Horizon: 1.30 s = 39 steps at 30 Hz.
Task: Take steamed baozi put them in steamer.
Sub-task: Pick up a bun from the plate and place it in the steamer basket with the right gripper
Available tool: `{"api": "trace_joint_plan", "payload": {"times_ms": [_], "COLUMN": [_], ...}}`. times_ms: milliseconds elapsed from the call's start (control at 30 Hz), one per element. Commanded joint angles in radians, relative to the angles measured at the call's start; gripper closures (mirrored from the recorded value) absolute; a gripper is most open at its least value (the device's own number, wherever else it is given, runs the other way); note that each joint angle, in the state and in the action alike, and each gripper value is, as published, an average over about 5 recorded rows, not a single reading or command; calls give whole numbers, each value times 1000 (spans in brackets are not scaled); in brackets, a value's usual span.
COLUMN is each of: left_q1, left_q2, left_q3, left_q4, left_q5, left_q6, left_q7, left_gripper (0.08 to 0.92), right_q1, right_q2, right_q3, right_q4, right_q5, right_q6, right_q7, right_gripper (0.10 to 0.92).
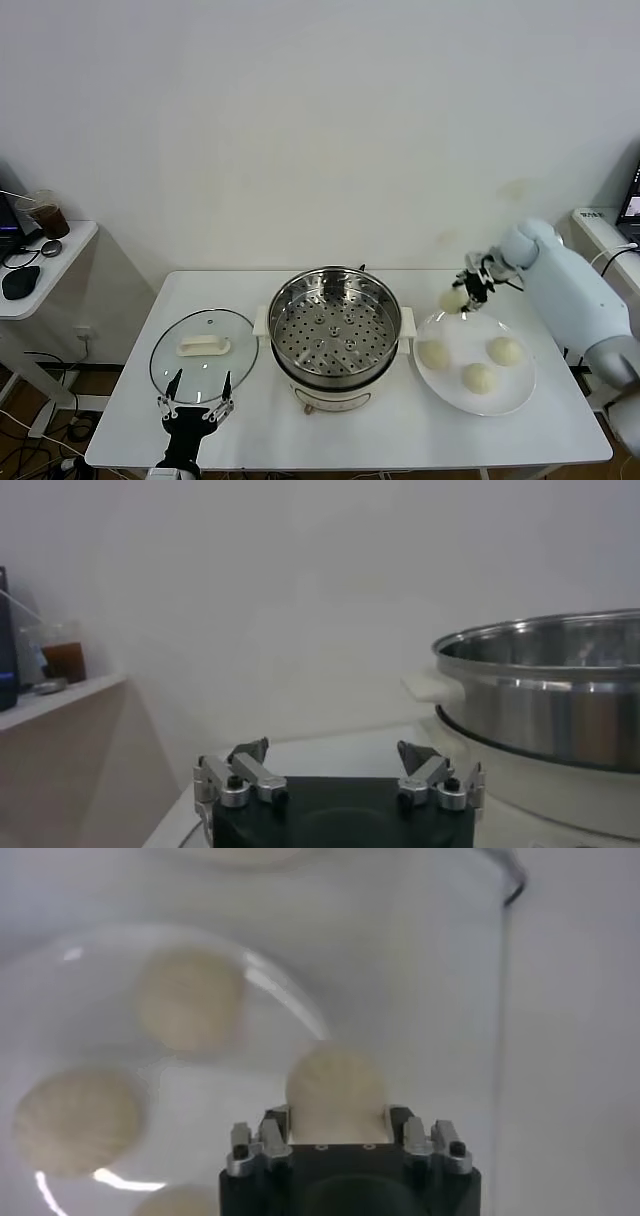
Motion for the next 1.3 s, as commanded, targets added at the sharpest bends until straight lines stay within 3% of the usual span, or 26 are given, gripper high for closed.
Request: {"api": "trace_joint_plan", "payload": {"times_ms": [33,267,633,1100,1300], "left_q1": [-4,-5,7,17,22], "left_q2": [1,0,-8,-17,-19], "left_q3": [1,1,-4,-12,-15], "left_q4": [-9,-22,-42,-48,-56], "left_q5": [0,0,-1,-6,-12], "left_q6": [2,3,2,3,6], "left_q7": [-2,-8,-18,-23,-21], "left_gripper": [177,177,177,177,177], "right_q1": [243,385,450,377,344], "right_q2": [35,154,285,321,356], "right_q3": [-217,-342,-462,-540,-523], "right_q4": [54,20,-4,192,159], "right_q5": [229,364,424,164,13], "right_q6": [-30,13,349,612,670], "right_q7": [-44,-65,-56,45,91], "right_gripper": [440,440,440,434,437]}}
